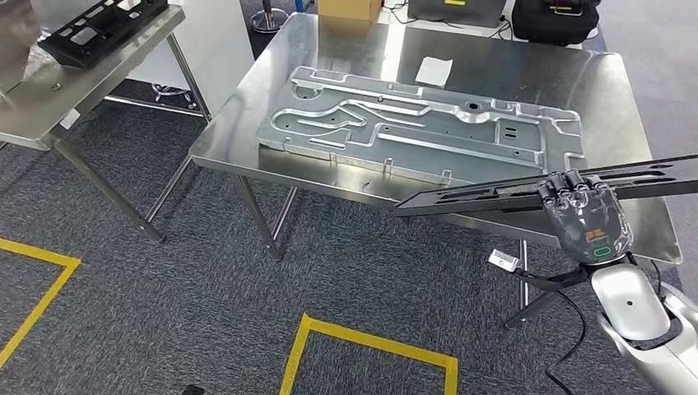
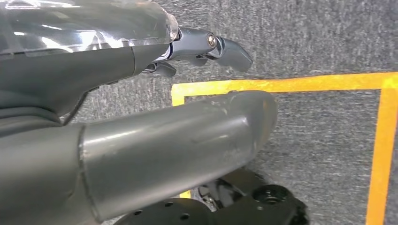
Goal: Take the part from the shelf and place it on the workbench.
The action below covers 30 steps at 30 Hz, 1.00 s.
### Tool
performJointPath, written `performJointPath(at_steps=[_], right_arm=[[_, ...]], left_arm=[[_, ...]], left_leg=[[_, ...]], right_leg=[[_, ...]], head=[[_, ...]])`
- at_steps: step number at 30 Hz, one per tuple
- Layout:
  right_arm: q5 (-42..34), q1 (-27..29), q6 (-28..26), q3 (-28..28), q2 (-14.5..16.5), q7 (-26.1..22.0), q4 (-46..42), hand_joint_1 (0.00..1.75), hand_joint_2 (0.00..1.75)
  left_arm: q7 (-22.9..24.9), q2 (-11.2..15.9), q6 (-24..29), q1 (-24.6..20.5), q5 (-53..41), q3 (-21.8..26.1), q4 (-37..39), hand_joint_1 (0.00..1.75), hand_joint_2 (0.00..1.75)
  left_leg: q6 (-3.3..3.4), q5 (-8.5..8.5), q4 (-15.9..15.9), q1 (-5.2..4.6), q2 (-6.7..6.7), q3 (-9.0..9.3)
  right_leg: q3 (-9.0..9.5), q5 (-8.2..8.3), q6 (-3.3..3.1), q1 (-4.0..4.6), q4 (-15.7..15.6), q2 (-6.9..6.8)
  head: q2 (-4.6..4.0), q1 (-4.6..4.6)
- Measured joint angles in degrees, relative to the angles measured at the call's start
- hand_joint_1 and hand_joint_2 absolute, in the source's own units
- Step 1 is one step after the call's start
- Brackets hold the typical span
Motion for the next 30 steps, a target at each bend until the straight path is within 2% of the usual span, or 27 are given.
performJointPath(at_steps=[1, 3, 4, 5, 6, 8, 13, 15, 16, 17, 18, 19, 20, 21, 22, 24, 26, 27, 28, 30], right_arm=[[0.0, -0.22, 0.0, 0.23, -0.02, 0.0, -0.04, 1.75, 1.75], [0.0, -0.63, 0.0, 0.55, -0.02, 0.03, -0.13, 1.75, 1.75], [0.0, -0.83, -0.01, 0.69, -0.03, 0.05, -0.15, 1.75, 1.75], [0.0, -0.92, -0.01, 0.81, -0.07, 0.05, -0.18, 1.75, 1.75], [0.0, -0.98, -0.01, 0.92, -0.11, 0.04, -0.2, 1.75, 1.75], [0.0, -0.92, -0.01, 1.02, -0.18, -0.01, -0.25, 1.75, 1.75], [0.0, -0.93, -0.01, 1.04, -0.23, -0.02, -0.25, 1.75, 1.75], [0.0, -1.02, -0.02, 1.06, -0.39, 0.0, -0.27, 1.75, 1.75], [0.0, -1.16, -0.02, 1.08, -0.51, 0.04, -0.3, 1.75, 1.75], [0.0, -1.28, -0.03, 1.23, -0.67, 0.06, -0.32, 1.75, 1.75], [0.0, -1.37, -0.03, 1.41, -0.8, 0.08, -0.33, 1.75, 1.75], [0.0, -1.45, -0.03, 1.58, -0.95, 0.09, -0.34, 1.75, 1.75], [0.0, -1.42, -0.02, 1.75, -1.05, 0.09, -0.33, 1.75, 1.75], [0.0, -1.47, -0.02, 1.84, -1.11, 0.07, -0.31, 1.75, 1.75], [0.0, -1.53, -0.03, 1.91, -1.19, 0.1, -0.3, 1.75, 1.75], [0.0, -1.76, -0.14, 2.02, -1.43, 0.18, -0.39, 1.75, 1.75], [0.0, -2.09, -0.48, 1.86, -1.76, 0.01, -0.79, 1.75, 1.75], [0.0, -2.33, -0.78, 1.64, -1.9, -0.35, -1.09, 1.75, 1.75], [0.0, -2.51, -1.14, 1.22, -1.96, -1.13, -1.53, 1.75, 1.75], [0.0, -2.46, -1.97, -0.4, -1.98, -3.96, -2.65, 1.75, 1.75]], left_arm=[[0.0, 0.01, 0.0, 0.03, 0.0, 0.0, 0.0, 0.0, 0.0], [0.0, 0.15, 0.0, 0.1, 0.0, 0.0, 0.0, 0.0, 0.0], [0.02, 0.24, 0.0, 0.11, 0.01, 0.0, 0.0, 0.0, 0.0], [0.04, 0.32, 0.0, 0.13, 0.01, 0.0, 0.0, 0.0, 0.0], [0.06, 0.36, 0.0, 0.11, 0.02, 0.0, 0.0, 0.0, 0.0], [0.07, 0.38, 0.0, 0.09, 0.02, 0.0, 0.0, 0.0, 0.0], [0.07, 0.39, 0.0, 0.09, 0.02, 0.0, 0.0, 0.0, 0.0], [0.07, 0.36, 0.0, 0.06, 0.02, -0.01, 0.0, 0.0, 0.0], [0.07, 0.34, 0.0, 0.01, 0.02, -0.01, 0.0, 0.0, 0.0], [0.07, 0.33, 0.0, -0.01, 0.02, -0.01, 0.0, 0.0, 0.0], [0.07, 0.32, 0.0, -0.01, 0.02, -0.01, 0.0, 0.0, 0.0], [0.07, 0.31, 0.0, 0.0, 0.02, -0.01, 0.0, 0.0, 0.0], [0.07, 0.3, 0.0, 0.06, 0.02, -0.01, 0.0, 0.0, 0.0], [0.07, 0.28, 0.0, 0.04, 0.02, -0.01, 0.0, 0.0, 0.0], [0.08, 0.27, 0.0, 0.01, 0.02, -0.01, 0.0, 0.0, 0.0], [0.1, 0.28, 0.0, -0.1, 0.01, -0.01, 0.0, 0.0, 0.0], [0.11, 0.27, -0.02, -0.15, -0.02, -0.03, 0.0, 0.0, 0.0], [0.11, 0.26, -0.04, -0.18, -0.04, -0.03, 0.0, 0.0, 0.0], [0.13, 0.26, -0.05, -0.21, -0.05, -0.04, 0.0, 0.0, 0.0], [0.16, 0.26, -0.07, -0.2, -0.09, -0.04, 0.0, 0.0, 0.0]], left_leg=[[0.38, 1.98, -2.97, -0.12, 0.01, 0.4], [1.4, 8.55, -10.32, -0.67, -0.03, 1.73], [1.71, 10.79, -12.87, -0.92, -0.02, 2.27], [1.99, 12.15, -14.44, -1.11, -0.03, 2.54], [2.11, 12.23, -15.08, -1.17, -0.05, 2.72], [2.35, 12.3, -15.53, -1.15, 0.0, 3.04], [2.44, 12.3, -15.62, -1.13, 0.04, 3.16], [2.69, 12.24, -16.15, -0.93, 0.0, 4.25], [2.91, 12.05, -16.5, -0.81, -0.04, 5.05], [3.05, 11.4, -16.83, -0.67, -0.13, 6.3], [3.01, 10.26, -16.9, -0.6, -0.22, 7.75], [2.86, 8.96, -16.96, -0.54, -0.32, 9.31], [2.55, 7.69, -16.91, -0.51, -0.42, 10.76], [2.17, 6.8, -16.93, -0.5, -0.5, 11.69], [1.79, 6.31, -16.99, -0.51, -0.54, 11.99], [1.05, 5.84, -16.93, -0.55, -0.57, 12.37], [0.54, 5.85, -14.94, -0.53, -0.43, 11.94], [0.3, 5.69, -12.6, -0.49, -0.32, 10.76], [0.06, 5.03, -9.27, -0.42, -0.2, 8.85], [-0.28, 2.24, -2.38, -0.37, -0.05, 4.08]], right_leg=[[0.84, -0.63, 0.0, 0.18, 0.0, 0.02], [2.07, -1.79, 0.15, 0.46, 0.08, 0.05], [2.38, -2.29, 0.39, 0.55, 0.01, 0.13], [2.63, -2.54, 0.71, 0.58, -0.04, 0.21], [2.86, -2.57, 1.08, 0.66, -0.03, 0.31], [3.14, -2.33, 1.51, 0.65, -0.07, 0.38], [3.23, -2.2, 1.62, 0.69, -0.07, 0.39], [3.07, -2.16, 1.89, 0.54, 0.96, 0.35], [1.92, -2.52, 2.17, 0.41, 3.25, 0.33], [-0.91, -4.15, 2.62, 0.12, 7.1, 0.29], [-3.1, -3.91, 3.05, -0.19, 8.03, 0.26], [-4.87, -2.61, 3.43, -0.47, 7.52, 0.21], [-5.67, -0.36, 3.56, -0.67, 5.14, 0.12], [-4.79, 2.68, 3.31, -0.57, 1.17, 0.0], [-4.49, 4.15, 2.88, -0.35, -0.23, -0.03], [-4.3, 3.98, 1.79, -0.03, -0.62, 0.0], [-3.35, 3.55, 0.92, -0.22, -0.9, 0.11], [-2.67, 3.16, 0.53, -0.3, -1.01, 0.11], [-2.02, 2.69, 0.2, -0.3, -1.12, 0.1], [-0.87, 1.59, -0.16, -0.18, -1.12, 0.11]], head=[[0.0, 0.0], [0.0, 0.07], [0.0, 0.12], [0.0, 0.12], [0.0, 0.12], [0.0, 0.08], [0.0, 0.1], [0.0, 0.15], [0.0, 0.2], [0.0, 0.25], [0.0, 0.3], [0.0, 0.33], [0.0, 0.35], [0.0, 0.36], [0.0, 0.34], [0.0, 0.27], [0.0, 0.23], [0.0, 0.16], [0.0, 0.12], [0.0, 0.02]])
